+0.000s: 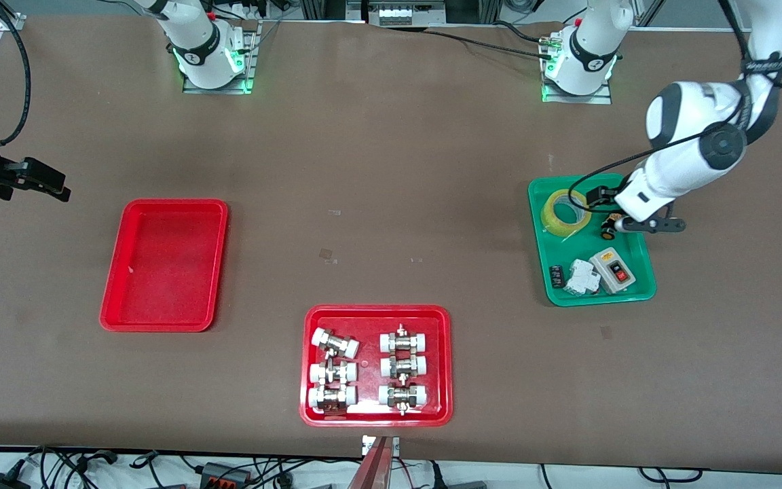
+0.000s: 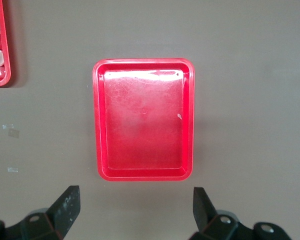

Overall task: Left arm passes tape to right arm into tray
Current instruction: 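Lower the left gripper into the tape roll's hole and grasp it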

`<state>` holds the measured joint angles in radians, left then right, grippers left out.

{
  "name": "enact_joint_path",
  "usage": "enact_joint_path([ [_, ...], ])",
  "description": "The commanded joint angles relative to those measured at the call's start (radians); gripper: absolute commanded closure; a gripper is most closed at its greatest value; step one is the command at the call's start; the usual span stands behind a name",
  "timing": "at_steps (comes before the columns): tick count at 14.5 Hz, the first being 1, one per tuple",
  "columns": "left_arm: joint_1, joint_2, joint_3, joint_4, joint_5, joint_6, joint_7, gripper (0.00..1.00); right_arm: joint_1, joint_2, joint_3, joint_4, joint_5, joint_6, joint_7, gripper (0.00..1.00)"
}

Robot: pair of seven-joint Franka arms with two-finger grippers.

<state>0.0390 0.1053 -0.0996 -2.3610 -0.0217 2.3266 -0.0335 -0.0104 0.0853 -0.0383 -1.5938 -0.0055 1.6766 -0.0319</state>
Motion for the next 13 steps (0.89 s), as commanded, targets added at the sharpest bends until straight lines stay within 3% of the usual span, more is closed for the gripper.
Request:
enact_joint_path([
  [1,0.005,0.043,-0.015,-0.037,-0.015,0.083,0.015,0.00,-0.003,-0.009,0.005,-0.011,-0.005,0.008,-0.013,0.00],
  [5,0.001,0.120,-0.031,-0.035,-0.015,0.131,0.009,0.00,0.000,-0.006,0.006,-0.011,-0.007,0.005,-0.008,0.00],
  [9,0.001,0.129,-0.031,-0.035,-0.017,0.134,0.009,0.00,0.004,-0.006,0.006,-0.011,-0.007,0.003,-0.003,0.00],
  [11,0.001,0.135,-0.031,-0.035,-0.017,0.140,0.009,0.06,0.004,-0.006,0.006,-0.011,-0.007,-0.004,-0.003,0.00],
  [13,0.001,0.137,-0.031,-0.035,-0.015,0.140,0.009,0.19,0.004,-0.006,0.006,-0.011,-0.007,-0.005,-0.008,0.00],
])
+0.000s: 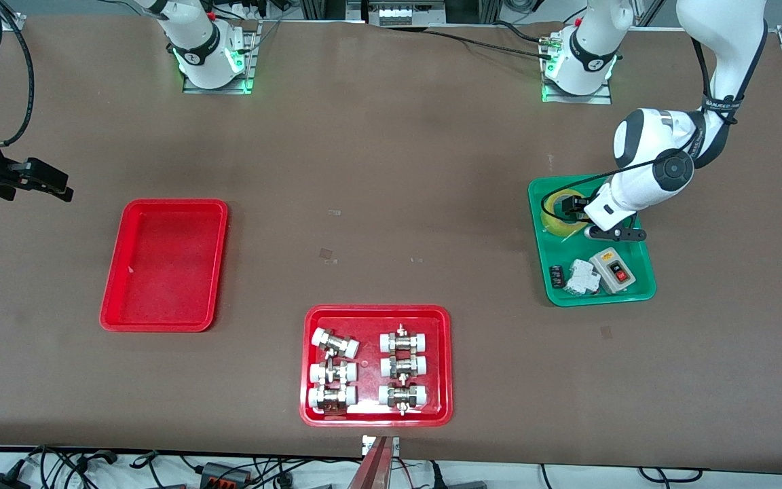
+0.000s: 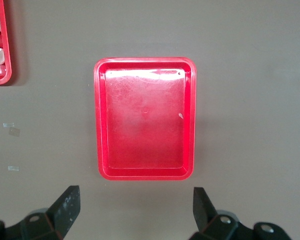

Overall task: Left arm passes tape to right arm into tray
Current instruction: 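Lower the left gripper into the tape roll's hole and grasp it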

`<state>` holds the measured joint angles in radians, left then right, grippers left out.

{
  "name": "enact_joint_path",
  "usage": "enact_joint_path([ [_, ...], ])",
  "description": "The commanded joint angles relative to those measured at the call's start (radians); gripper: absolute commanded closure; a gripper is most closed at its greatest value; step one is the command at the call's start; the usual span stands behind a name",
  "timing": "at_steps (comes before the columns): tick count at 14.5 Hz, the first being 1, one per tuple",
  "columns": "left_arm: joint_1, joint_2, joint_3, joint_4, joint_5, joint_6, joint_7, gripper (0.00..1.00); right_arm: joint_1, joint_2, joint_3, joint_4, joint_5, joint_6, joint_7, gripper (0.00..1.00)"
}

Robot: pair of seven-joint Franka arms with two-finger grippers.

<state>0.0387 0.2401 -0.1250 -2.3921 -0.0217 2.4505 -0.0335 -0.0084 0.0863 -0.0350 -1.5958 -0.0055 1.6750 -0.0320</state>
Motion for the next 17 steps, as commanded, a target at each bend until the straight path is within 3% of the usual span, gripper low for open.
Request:
enact_joint_path([
  [1,0.001,0.002,-0.005,-0.004,-0.015,0.018,0.009,0.26,0.002,-0.007,0.003,-0.009,-0.007,-0.003,-0.008,0.00],
  [3,0.001,0.002,-0.005,-0.004,-0.015,0.021,0.009,0.39,0.001,-0.007,0.003,-0.009,-0.008,-0.008,-0.003,0.00],
  [7,0.004,-0.001,-0.005,-0.005,-0.015,0.019,0.007,0.86,0.001,-0.007,0.003,-0.009,-0.008,-0.005,0.000,0.00],
  [9,0.007,-0.008,-0.005,-0.005,-0.015,0.010,0.007,0.99,0.001,-0.007,0.003,-0.009,-0.008,-0.006,0.000,0.00],
  [14,0.003,-0.067,-0.031,0.011,-0.014,-0.089,0.021,0.99,0.002,-0.008,0.003,-0.009,-0.008,-0.008,0.001,0.00],
  [17,0.003,-0.120,-0.090,0.114,-0.014,-0.259,0.020,0.99,0.002,-0.008,0.003,-0.009,-0.007,-0.008,0.001,0.00],
])
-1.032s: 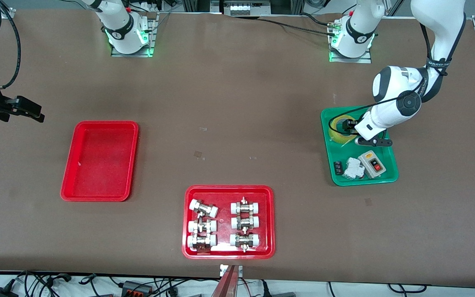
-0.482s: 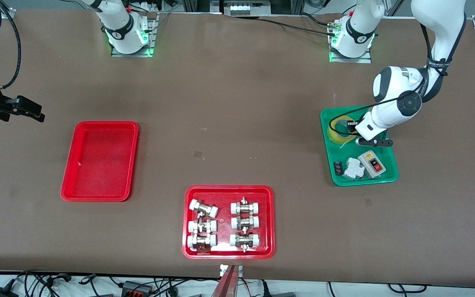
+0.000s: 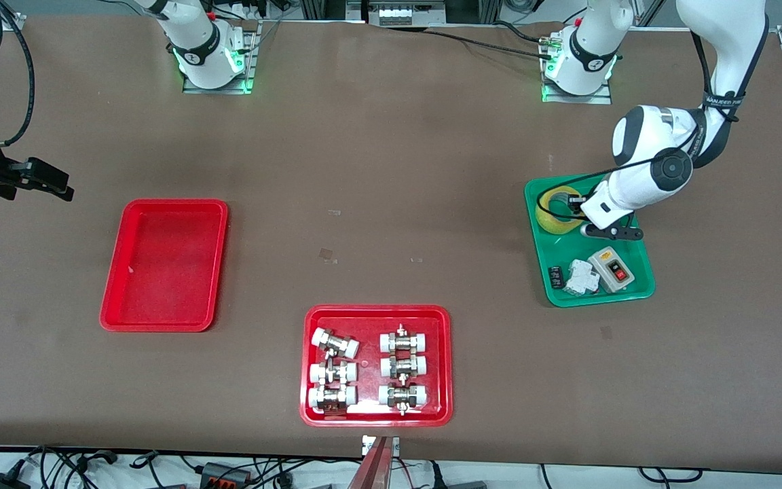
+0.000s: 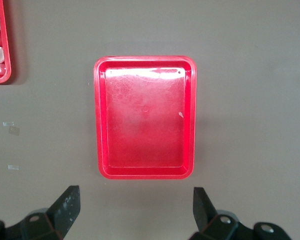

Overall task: Left arm passes tape to right arm into tray
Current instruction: 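Lower the left gripper into the tape roll's hole and grasp it, then lift the tape with the left gripper while the right gripper reaches over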

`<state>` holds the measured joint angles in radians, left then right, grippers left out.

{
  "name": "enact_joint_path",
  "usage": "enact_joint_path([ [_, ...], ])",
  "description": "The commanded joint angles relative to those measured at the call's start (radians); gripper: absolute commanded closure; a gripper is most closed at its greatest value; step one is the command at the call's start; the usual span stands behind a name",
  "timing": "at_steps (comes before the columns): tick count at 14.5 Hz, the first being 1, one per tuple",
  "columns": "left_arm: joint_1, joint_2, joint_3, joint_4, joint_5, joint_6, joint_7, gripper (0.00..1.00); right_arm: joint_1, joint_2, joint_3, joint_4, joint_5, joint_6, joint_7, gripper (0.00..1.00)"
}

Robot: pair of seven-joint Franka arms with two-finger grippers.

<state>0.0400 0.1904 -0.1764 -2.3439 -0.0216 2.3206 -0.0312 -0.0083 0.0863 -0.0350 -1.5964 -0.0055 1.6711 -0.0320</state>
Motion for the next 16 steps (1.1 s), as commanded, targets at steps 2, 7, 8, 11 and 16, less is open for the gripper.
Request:
enact_joint_path([
  [2,0.001,-0.075,-0.086,0.209,-0.014,-0.281,0.019,0.99,0.002,-0.010,0.003,-0.007,-0.008,-0.004,0.001,0.00],
  [7,-0.008,0.088,-0.238,0.561,-0.023,-0.386,-0.001,1.00,0.002,-0.010,0.003,-0.004,-0.008,-0.002,0.000,0.00],
  [8,-0.012,0.145,-0.253,0.645,-0.023,-0.395,-0.010,1.00,0.002,-0.008,0.003,-0.004,-0.008,-0.002,0.000,0.00],
  [11,-0.043,0.234,-0.261,0.755,-0.041,-0.397,-0.052,1.00,0.002,-0.008,0.003,-0.004,-0.008,-0.002,-0.002,0.00],
  [16,-0.080,0.288,-0.261,0.758,-0.159,-0.248,-0.273,1.00,0.002,-0.008,0.003,-0.005,-0.008,-0.004,0.000,0.00],
])
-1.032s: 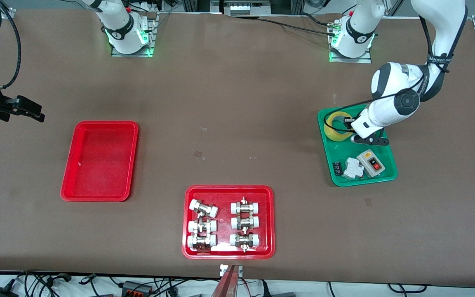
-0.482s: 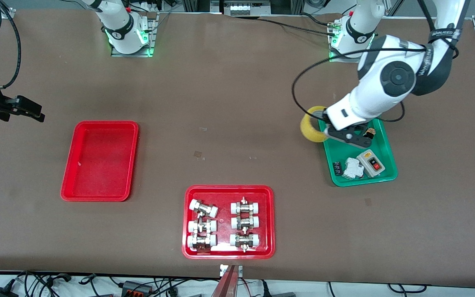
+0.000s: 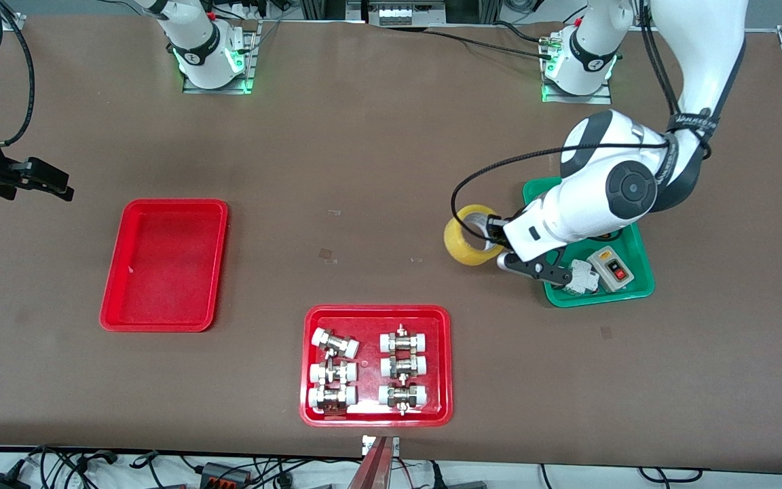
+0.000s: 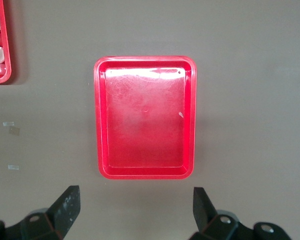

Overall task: Left arm passes tape to right arm into tray
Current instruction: 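Lift the tape with the left gripper while the right gripper reaches over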

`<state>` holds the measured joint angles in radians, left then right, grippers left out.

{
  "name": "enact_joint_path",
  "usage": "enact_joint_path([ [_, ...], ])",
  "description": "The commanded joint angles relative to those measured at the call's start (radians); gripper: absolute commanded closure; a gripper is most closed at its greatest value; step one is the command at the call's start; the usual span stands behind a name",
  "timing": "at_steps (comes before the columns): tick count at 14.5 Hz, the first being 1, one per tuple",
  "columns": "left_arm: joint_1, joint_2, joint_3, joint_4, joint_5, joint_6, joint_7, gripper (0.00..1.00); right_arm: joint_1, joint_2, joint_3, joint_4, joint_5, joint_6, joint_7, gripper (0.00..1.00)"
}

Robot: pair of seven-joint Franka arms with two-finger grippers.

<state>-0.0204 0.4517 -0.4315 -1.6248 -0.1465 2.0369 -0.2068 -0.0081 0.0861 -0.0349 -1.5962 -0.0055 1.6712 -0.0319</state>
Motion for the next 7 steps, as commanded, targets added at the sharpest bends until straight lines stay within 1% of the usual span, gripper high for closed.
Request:
enact_joint_path([
  [1,-0.024,0.053,-0.013,0.040,-0.083,0.040,-0.149,1.00,0.002,-0.006,0.003,-0.005,-0.008,-0.004,-0.008,0.00],
  [3,-0.099,0.117,-0.023,0.081,-0.174,0.045,-0.193,1.00,0.002,0.000,0.003,-0.007,-0.008,-0.022,-0.011,0.00],
  [4,-0.124,0.155,-0.023,0.132,-0.201,0.045,-0.219,1.00,0.002,0.000,0.003,-0.007,-0.002,-0.025,-0.009,0.00],
  [5,-0.148,0.203,-0.023,0.198,-0.208,0.045,-0.261,1.00,0.004,0.012,0.004,-0.007,0.011,-0.028,-0.009,0.00],
  [7,-0.196,0.263,-0.020,0.291,-0.208,0.046,-0.360,1.00,0.045,0.040,0.007,-0.007,0.080,-0.036,-0.009,0.00],
])
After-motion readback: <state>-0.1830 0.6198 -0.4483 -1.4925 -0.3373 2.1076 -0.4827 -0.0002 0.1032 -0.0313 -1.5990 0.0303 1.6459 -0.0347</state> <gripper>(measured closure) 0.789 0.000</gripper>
